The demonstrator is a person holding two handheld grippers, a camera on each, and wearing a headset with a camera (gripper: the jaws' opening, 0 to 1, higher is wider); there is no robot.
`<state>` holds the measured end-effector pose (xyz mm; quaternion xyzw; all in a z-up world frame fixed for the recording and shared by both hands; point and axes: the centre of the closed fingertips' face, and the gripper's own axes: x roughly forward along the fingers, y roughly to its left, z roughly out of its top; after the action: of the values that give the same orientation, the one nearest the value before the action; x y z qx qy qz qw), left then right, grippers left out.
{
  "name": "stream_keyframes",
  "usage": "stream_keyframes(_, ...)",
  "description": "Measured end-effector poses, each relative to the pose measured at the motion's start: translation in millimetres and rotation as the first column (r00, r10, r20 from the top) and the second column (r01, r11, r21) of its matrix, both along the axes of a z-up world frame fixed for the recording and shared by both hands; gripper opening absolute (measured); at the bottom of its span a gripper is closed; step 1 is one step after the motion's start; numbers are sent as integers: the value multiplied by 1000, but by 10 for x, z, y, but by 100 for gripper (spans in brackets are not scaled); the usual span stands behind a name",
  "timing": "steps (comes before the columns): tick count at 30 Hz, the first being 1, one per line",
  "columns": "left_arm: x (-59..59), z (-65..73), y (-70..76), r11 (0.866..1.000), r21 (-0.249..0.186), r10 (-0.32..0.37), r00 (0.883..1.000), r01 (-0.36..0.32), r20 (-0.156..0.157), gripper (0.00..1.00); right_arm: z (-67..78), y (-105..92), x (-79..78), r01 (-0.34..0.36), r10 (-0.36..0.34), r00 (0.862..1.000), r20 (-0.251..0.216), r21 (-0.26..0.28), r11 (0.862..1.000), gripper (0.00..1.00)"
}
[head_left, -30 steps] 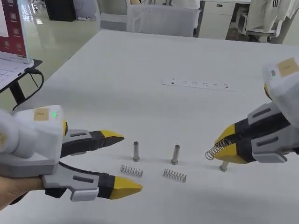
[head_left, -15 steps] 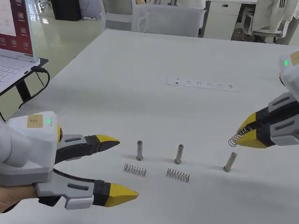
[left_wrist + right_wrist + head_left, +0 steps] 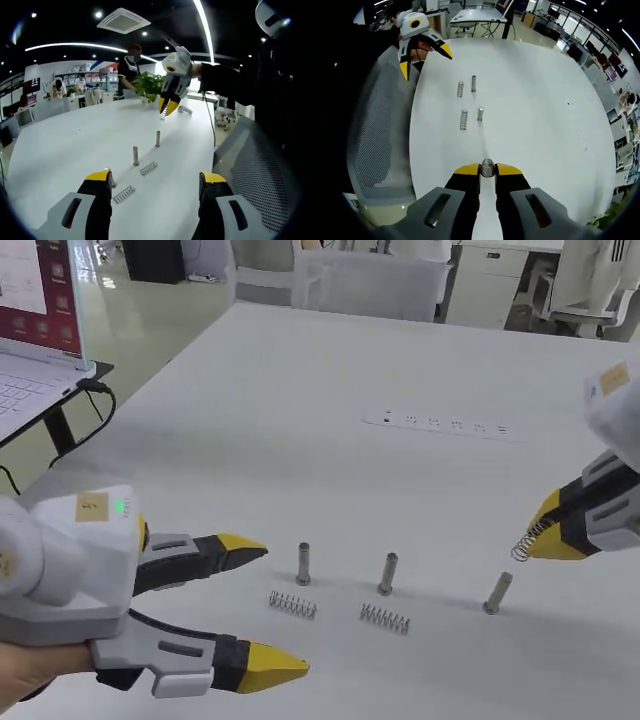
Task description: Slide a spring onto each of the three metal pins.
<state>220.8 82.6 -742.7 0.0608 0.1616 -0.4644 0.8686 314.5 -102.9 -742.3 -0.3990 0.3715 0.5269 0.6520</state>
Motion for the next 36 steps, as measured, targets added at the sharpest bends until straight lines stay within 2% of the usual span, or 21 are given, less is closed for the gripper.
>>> stream_keyframes(2, -4, -7, -9, 1000, 0, 0, 1000, 0, 0, 67, -49, -14, 15, -4, 4, 1000, 0, -18, 1000, 9)
stream_keyframes(9, -17, -22, -29, 1000, 1, -1, 1000, 1, -6, 67, -149, -7, 21, -9, 9, 1000, -27, -26, 1000, 9)
stream_keyframes(16, -14, -24, -34, 1000, 0, 3, 1000, -3, -6, 67, -247, -21, 62, -12, 11, 999, -35, -43, 999, 9)
stream_keyframes(19, -13, -28, -35, 1000, 0, 3, 1000, -3, -8, 67, -306, -38, 84, -17, 15, 999, -28, -67, 998, 9)
stream_keyframes(23, -9, -28, -36, 1000, -2, 5, 1000, -5, -8, 67, -320, -20, 88, -13, 11, 999, -43, -50, 999, 9)
stream_keyframes(26, -8, -34, -39, 1000, -2, 4, 1000, -5, -10, 67, -348, -42, 113, -13, 11, 999, -38, -64, 998, 9)
stream_keyframes(36, -3, -38, -37, 1000, -1, 7, 1000, -7, -12, 67, -407, -48, 140, -11, 8, 999, -51, -66, 998, 9)
